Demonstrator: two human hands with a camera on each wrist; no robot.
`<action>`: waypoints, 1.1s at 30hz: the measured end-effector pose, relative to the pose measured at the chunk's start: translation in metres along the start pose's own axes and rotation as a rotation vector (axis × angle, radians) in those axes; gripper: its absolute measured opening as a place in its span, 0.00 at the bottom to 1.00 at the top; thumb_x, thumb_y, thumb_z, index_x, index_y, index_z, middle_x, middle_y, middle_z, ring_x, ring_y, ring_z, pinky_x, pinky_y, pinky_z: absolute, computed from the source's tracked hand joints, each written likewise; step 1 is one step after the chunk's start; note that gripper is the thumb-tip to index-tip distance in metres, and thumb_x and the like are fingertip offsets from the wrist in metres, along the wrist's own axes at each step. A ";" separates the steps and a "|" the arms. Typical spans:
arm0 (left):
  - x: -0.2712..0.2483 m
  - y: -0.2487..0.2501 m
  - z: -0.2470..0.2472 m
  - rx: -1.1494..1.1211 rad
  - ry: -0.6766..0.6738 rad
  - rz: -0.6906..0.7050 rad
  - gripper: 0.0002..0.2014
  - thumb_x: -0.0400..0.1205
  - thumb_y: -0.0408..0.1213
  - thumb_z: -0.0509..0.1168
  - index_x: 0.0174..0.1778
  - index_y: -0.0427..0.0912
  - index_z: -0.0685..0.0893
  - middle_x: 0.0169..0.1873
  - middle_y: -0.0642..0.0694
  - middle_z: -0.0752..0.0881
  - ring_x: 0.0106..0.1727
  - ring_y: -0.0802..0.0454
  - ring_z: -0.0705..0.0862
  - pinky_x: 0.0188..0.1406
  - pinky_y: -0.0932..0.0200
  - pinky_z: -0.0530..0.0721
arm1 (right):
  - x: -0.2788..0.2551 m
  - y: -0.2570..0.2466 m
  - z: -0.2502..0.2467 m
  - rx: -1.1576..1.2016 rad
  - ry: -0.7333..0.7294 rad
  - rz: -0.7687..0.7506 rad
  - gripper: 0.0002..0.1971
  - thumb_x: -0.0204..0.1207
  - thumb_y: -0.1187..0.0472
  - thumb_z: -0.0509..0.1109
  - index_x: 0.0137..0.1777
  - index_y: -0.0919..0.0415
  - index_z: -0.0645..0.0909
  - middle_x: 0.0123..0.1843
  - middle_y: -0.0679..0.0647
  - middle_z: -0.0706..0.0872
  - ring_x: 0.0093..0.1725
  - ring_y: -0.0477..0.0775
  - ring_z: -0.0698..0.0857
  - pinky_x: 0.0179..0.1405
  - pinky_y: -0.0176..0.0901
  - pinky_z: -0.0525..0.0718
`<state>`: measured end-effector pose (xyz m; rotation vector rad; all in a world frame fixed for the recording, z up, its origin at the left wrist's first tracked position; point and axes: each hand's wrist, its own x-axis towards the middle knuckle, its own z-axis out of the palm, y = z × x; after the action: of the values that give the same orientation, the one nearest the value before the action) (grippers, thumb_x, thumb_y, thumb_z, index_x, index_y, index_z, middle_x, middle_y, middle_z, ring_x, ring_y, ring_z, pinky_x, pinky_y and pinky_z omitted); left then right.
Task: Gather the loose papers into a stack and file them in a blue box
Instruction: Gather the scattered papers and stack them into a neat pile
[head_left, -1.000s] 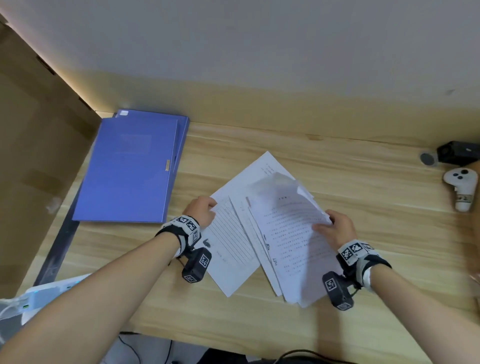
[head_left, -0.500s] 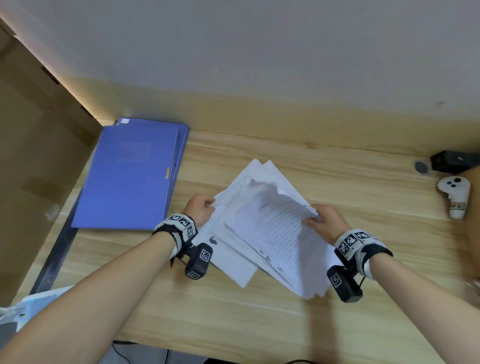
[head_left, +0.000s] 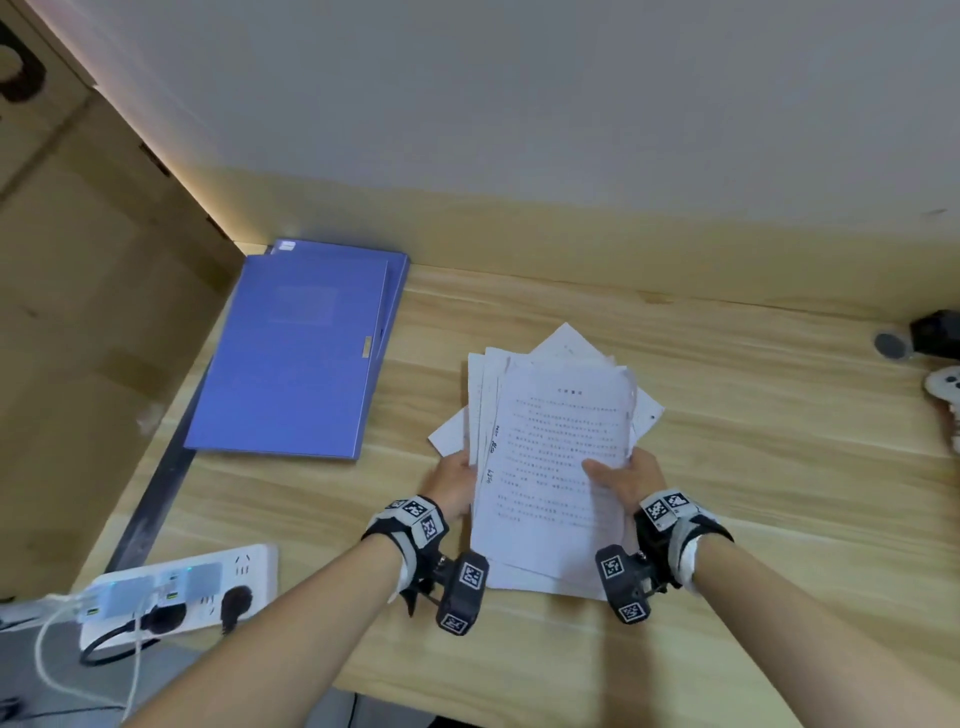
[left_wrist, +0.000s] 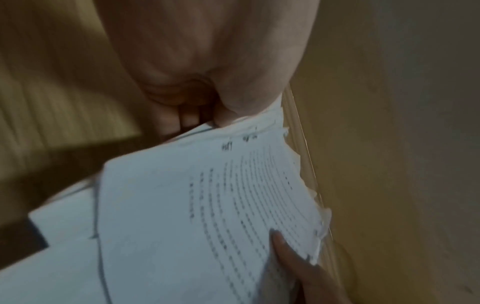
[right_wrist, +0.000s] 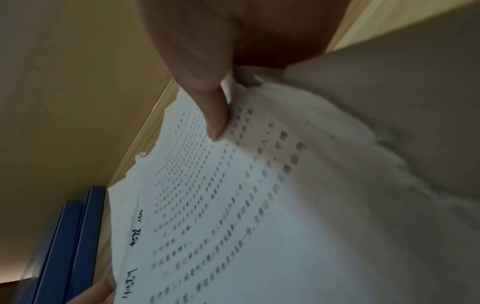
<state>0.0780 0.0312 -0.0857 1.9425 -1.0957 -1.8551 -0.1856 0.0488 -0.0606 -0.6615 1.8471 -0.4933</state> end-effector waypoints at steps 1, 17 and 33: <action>-0.009 0.008 0.008 -0.017 -0.010 0.019 0.08 0.79 0.41 0.66 0.41 0.47 0.90 0.47 0.44 0.93 0.54 0.39 0.90 0.59 0.36 0.87 | -0.001 -0.001 0.001 -0.002 -0.005 -0.003 0.18 0.69 0.60 0.80 0.56 0.66 0.85 0.55 0.60 0.90 0.49 0.61 0.90 0.49 0.54 0.89; 0.017 0.054 -0.011 0.857 0.209 0.224 0.15 0.74 0.42 0.74 0.54 0.44 0.82 0.49 0.46 0.87 0.48 0.44 0.86 0.44 0.48 0.88 | -0.005 -0.023 -0.117 -0.160 0.233 -0.118 0.12 0.72 0.68 0.77 0.54 0.69 0.83 0.47 0.62 0.88 0.43 0.61 0.87 0.43 0.51 0.85; -0.002 0.139 -0.002 0.953 -0.302 0.594 0.12 0.84 0.32 0.63 0.58 0.40 0.90 0.53 0.46 0.91 0.52 0.52 0.85 0.53 0.56 0.81 | -0.018 -0.070 -0.041 -1.058 -0.028 -1.046 0.06 0.63 0.66 0.77 0.36 0.52 0.89 0.63 0.55 0.86 0.68 0.60 0.79 0.73 0.60 0.73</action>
<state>0.0319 -0.0642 0.0046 1.3649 -2.6487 -1.3952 -0.2045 0.0086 0.0098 -2.3617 1.5074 -0.0810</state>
